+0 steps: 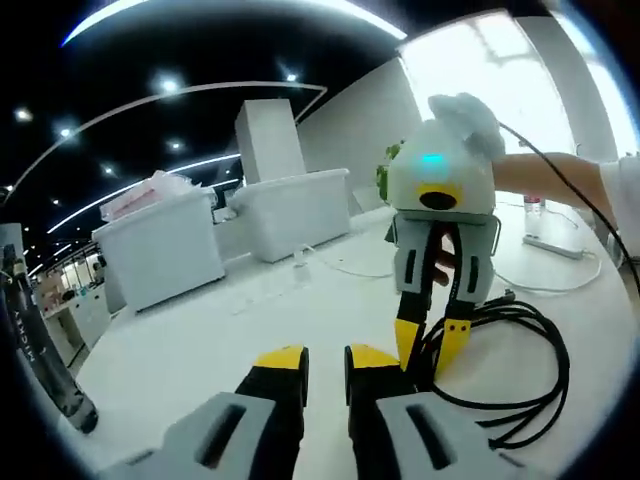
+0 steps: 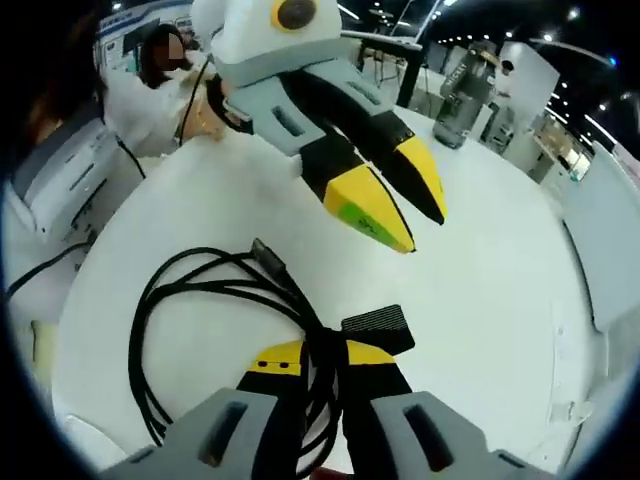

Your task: Coil the Type-C to USB data cable on the desktop and secure it with Velcro straps.

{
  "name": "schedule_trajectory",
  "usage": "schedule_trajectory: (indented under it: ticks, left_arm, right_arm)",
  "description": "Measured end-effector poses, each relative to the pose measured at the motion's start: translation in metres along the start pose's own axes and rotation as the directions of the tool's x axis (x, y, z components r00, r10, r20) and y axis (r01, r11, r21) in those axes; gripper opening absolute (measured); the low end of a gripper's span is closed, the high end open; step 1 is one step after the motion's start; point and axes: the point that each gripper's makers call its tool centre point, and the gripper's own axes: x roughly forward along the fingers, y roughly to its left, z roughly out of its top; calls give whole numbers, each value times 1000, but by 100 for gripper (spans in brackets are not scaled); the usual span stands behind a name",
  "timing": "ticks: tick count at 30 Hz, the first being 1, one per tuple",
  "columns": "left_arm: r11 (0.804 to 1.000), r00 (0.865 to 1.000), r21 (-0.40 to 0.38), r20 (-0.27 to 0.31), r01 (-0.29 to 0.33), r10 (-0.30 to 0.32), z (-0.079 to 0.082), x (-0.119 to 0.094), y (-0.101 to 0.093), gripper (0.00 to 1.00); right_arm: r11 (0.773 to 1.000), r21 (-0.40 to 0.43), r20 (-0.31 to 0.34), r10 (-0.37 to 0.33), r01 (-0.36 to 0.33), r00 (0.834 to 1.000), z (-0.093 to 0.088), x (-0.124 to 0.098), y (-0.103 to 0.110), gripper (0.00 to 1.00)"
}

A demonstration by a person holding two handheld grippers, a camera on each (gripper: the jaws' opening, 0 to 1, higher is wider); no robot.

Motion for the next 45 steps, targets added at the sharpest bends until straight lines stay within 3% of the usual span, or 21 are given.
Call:
schedule_trajectory:
  ticks: [5,9,11,13,15,16,19,20,23,28,32,38,40,41,45]
  left_arm:
    - [996,998,-79,33,-45,48,-1,-13,29,22]
    - [993,994,-86,71,-82,88,-5,-31,62,28]
    - [991,986,-40,104,-128,131,-2,-42,82,37]
    - [981,969,-35,152,-189,193,4,-57,103,39]
    - [961,941,-126,209,-245,267,10,-73,125,39]
    - [951,930,-171,221,-258,292,11,-78,132,38]
    - [898,900,-356,248,-259,358,6,-92,149,34]
    - [886,898,-376,231,-273,374,-1,-93,149,34]
    - [894,905,-310,176,-322,387,-11,-87,151,34]
    - [913,917,-238,149,-331,371,-15,-76,142,37]
    - [914,915,-206,134,-350,381,-19,-73,144,37]
    - [905,905,-194,126,-379,406,-22,-74,152,37]
    - [905,905,-181,118,-384,408,-24,-74,153,37]
    - [905,905,-179,116,-386,409,-25,-74,154,37]
    - [902,904,-191,113,-388,413,-26,-74,156,37]
  right_arm:
    - [996,-13,55,-87,88,995,6,-6,-6,5]
    - [979,61,138,-200,193,970,13,-24,-24,5]
    - [961,88,186,-274,261,944,20,-37,-38,4]
    - [941,116,203,-335,317,920,24,-47,-53,4]
    - [907,159,233,-418,390,878,33,-56,-74,4]
    - [897,176,240,-438,404,867,35,-57,-80,4]
    - [854,303,273,-502,422,821,47,-55,-109,4]
    - [841,340,270,-516,421,813,49,-51,-118,4]
    - [807,394,232,-551,441,802,51,-37,-143,4]
    - [783,447,229,-567,432,791,76,-6,-173,4]
    - [765,473,236,-588,437,774,94,11,-189,5]
    - [696,593,270,-646,405,714,116,22,-206,8]
    - [688,607,289,-658,399,695,120,21,-207,9]
    - [677,618,305,-675,400,672,122,18,-207,9]
    - [657,645,312,-694,392,649,115,8,-198,12]
